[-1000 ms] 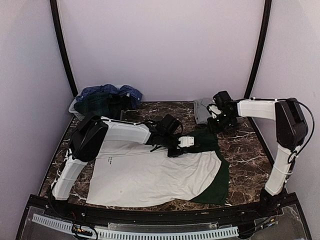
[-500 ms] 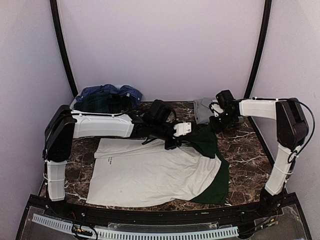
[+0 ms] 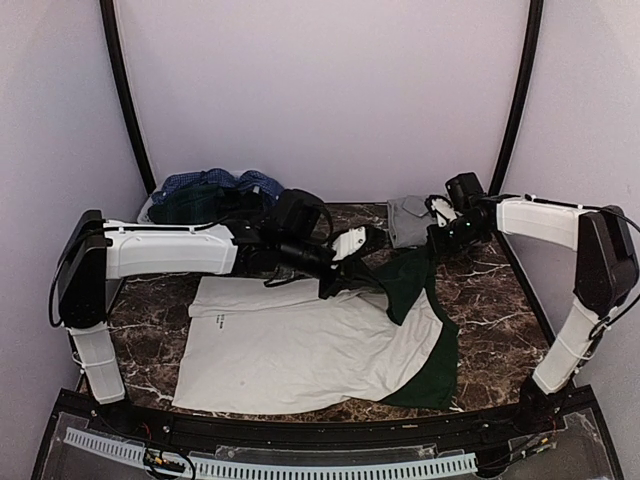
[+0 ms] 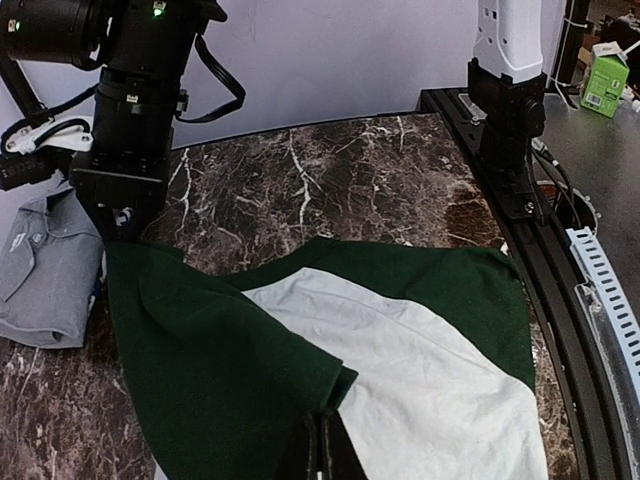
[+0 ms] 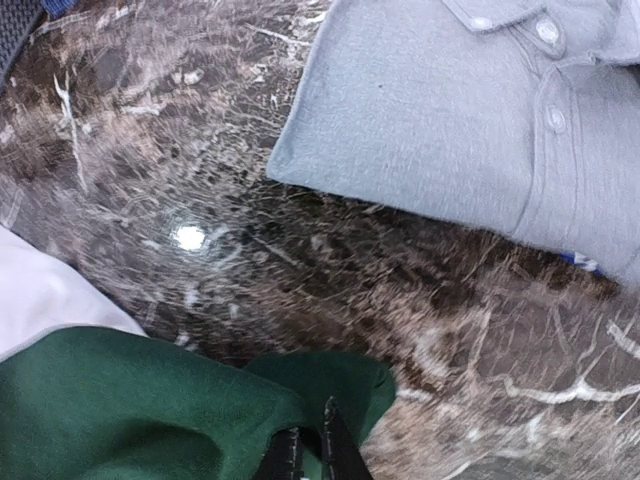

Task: Fold and stack the mixed laundry pile
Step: Fold the flattened T-shirt at the center of the board.

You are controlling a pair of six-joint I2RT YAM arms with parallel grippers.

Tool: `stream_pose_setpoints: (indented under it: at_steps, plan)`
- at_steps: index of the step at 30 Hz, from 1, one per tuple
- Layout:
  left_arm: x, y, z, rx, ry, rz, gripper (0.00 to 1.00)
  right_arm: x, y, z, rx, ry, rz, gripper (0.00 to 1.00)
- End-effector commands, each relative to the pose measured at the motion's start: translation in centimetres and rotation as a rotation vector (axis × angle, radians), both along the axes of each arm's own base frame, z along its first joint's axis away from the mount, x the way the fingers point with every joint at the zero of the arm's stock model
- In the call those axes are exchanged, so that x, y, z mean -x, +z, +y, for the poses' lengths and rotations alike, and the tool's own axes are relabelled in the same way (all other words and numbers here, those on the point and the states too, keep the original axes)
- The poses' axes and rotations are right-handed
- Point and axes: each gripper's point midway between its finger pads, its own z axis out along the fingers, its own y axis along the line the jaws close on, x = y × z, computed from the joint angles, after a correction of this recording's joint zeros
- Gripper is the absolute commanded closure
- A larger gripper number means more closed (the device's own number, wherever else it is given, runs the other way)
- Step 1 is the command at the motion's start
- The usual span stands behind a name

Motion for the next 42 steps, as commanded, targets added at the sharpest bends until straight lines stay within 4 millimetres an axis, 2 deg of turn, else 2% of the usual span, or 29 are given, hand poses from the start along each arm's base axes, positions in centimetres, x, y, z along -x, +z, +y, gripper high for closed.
stream_pose_setpoints:
  at_steps: [1, 2, 3, 6, 7, 9, 13, 14, 15, 16, 19, 20, 21, 22, 23, 24, 25, 26, 27, 29, 31, 32, 33, 34, 37, 40, 42]
  plan:
    - [3.5, 1.9, 0.5, 0.046, -0.062, 0.067, 1.0, 2.7, 0.8, 0.7, -0.068, 0.026, 0.029, 0.73]
    - [4.1, 1.5, 0.4, 0.036, -0.071, 0.065, 1.0, 3.4, 1.0, 0.7, -0.071, 0.026, 0.032, 0.61]
    - [4.6, 0.4, 0.7, 0.008, -0.074, 0.082, 1.0, 3.9, 1.0, 0.5, -0.066, 0.015, 0.036, 0.54]
    - [6.9, -2.4, 0.8, -0.066, -0.097, 0.103, 1.0, 4.8, 1.1, -1.0, -0.022, -0.039, 0.039, 0.44]
    - [7.9, -3.4, 0.9, -0.089, -0.109, 0.11, 1.0, 4.9, 1.1, -1.4, -0.008, -0.052, 0.039, 0.41]
    - [8.5, -4.6, 1.1, -0.113, -0.098, 0.121, 1.0, 4.9, 1.4, -1.8, 0.006, -0.066, 0.034, 0.39]
    - [7.8, -4.4, 0.8, -0.074, -0.027, 0.154, 1.0, 5.3, 2.6, -1.0, -0.028, -0.031, 0.043, 0.36]
    - [7.2, -4.0, 0.6, -0.064, -0.002, 0.156, 1.0, 5.5, 2.9, -0.9, -0.034, -0.022, 0.047, 0.23]
    - [6.9, -3.8, 0.5, -0.057, 0.007, 0.162, 1.0, 5.8, 3.0, -0.6, -0.04, 0.003, 0.049, 0.05]
    - [6.4, -3.4, 0.3, -0.035, 0.023, 0.174, 1.0, 6.2, 2.6, -0.3, -0.037, 0.04, 0.075, 0.02]
    - [3.2, -2.8, 0.5, 0.02, 0.096, 0.233, 1.0, 6.2, 1.3, -2.5, 0.101, -0.007, 0.129, 0.01]
    - [2.1, -2.2, 0.4, 0.059, 0.132, 0.274, 1.0, 6.1, 1.3, -2.9, 0.112, -0.022, 0.118, 0.01]
    - [0.2, -2.5, 1.0, 0.074, 0.184, 0.327, 1.0, 5.9, 1.8, -3.0, 0.104, -0.035, 0.1, 0.01]
    - [-0.9, -1.9, 1.0, 0.104, 0.203, 0.344, 1.0, 5.8, 2.7, -2.6, 0.078, -0.029, 0.074, 0.02]
    - [-2.4, -2.2, 1.4, 0.109, 0.245, 0.381, 1.0, 5.9, 3.9, -1.8, 0.028, 0.004, 0.038, 0.04]
    - [-3.2, -1.5, 1.2, 0.125, 0.262, 0.381, 1.0, 6.2, 5.4, -0.4, -0.047, 0.059, -0.004, 0.06]
    - [-4.2, -2.3, 1.3, 0.114, 0.291, 0.4, 1.0, 6.8, 7.2, 1.0, -0.127, 0.122, -0.052, 0.1]
    - [-4.8, -1.6, 1.1, 0.129, 0.294, 0.398, 1.0, 7.7, 8.9, 2.5, -0.205, 0.194, -0.098, 0.14]
    - [-5.1, -2.2, 0.9, 0.12, 0.3, 0.418, 1.0, 8.7, 10.1, 3.8, -0.261, 0.253, -0.13, 0.18]
    - [-6.4, -2.0, 0.4, 0.139, 0.315, 0.446, 1.0, 10.4, 11.0, 5.4, -0.309, 0.322, -0.162, 0.25]
    - [-8.1, -2.2, 0.6, 0.158, 0.355, 0.494, 1.0, 11.3, 9.8, 6.1, -0.291, 0.323, -0.155, 0.33]
    - [-9.3, -3.0, 0.9, 0.157, 0.382, 0.518, 1.0, 11.7, 8.8, 6.4, -0.267, 0.308, -0.153, 0.38]
    - [-10.0, -2.6, 0.9, 0.177, 0.402, 0.553, 1.0, 12.3, 7.9, 6.9, -0.247, 0.307, -0.152, 0.41]
    - [-10.9, -3.3, 1.3, 0.178, 0.418, 0.577, 1.0, 13.0, 6.9, 7.5, -0.226, 0.314, -0.152, 0.42]
    - [-12.4, -3.2, 1.5, 0.212, 0.441, 0.624, 1.0, 14.8, 4.6, 9.6, -0.185, 0.358, -0.134, 0.49]
    - [-12.7, -4.3, 1.2, 0.205, 0.442, 0.657, 1.0, 14.6, 2.0, 10.6, -0.1, 0.351, -0.103, 0.52]
    - [-12.7, -4.8, 1.0, 0.202, 0.436, 0.68, 1.0, 13.8, 1.1, 11.3, -0.061, 0.328, -0.11, 0.48]
